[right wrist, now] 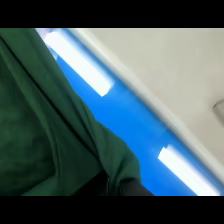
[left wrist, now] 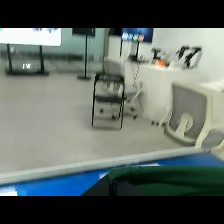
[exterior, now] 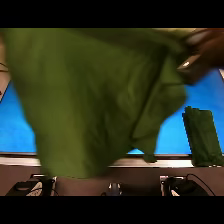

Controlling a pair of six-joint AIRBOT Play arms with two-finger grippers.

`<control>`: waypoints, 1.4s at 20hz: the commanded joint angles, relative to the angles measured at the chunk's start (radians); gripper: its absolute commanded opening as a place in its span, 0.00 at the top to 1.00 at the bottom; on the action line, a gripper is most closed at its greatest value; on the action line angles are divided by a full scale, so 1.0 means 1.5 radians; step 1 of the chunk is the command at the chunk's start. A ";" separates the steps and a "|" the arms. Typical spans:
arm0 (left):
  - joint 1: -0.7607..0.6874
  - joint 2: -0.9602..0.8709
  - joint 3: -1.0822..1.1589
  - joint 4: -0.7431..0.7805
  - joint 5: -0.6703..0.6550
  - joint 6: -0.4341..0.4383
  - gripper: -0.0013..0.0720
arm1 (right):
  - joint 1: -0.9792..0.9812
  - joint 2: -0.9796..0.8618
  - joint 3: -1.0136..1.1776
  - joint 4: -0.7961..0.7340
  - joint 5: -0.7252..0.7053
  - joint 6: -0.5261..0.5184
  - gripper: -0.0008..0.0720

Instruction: Fold the shirts.

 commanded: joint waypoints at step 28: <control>0.039 -0.385 -0.381 0.011 -0.257 -0.067 0.07 | -0.399 -0.261 -0.253 0.254 0.338 -0.035 0.47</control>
